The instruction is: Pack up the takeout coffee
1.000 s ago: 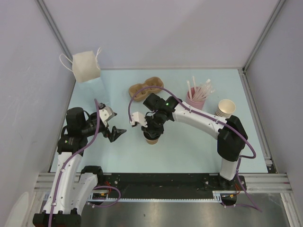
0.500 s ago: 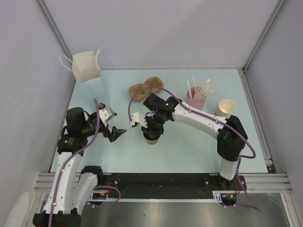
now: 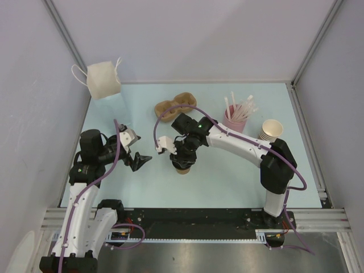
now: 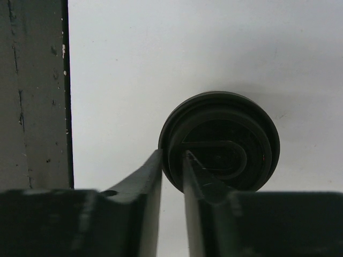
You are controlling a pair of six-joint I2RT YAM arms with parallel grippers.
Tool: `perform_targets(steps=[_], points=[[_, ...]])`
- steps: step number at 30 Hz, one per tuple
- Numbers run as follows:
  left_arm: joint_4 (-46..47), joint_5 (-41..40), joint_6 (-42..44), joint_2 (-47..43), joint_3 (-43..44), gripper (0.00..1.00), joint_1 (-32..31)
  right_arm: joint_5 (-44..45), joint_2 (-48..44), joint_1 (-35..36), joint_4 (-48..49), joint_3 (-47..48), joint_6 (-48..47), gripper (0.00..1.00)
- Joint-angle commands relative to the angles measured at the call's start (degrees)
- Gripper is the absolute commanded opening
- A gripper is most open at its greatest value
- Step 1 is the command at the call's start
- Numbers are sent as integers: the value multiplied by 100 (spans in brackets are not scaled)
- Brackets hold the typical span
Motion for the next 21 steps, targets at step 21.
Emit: perform_targets(steps=[21], points=[[-233,560,490,404,113,99,53,55,-1176,-293,278,143,269,66]])
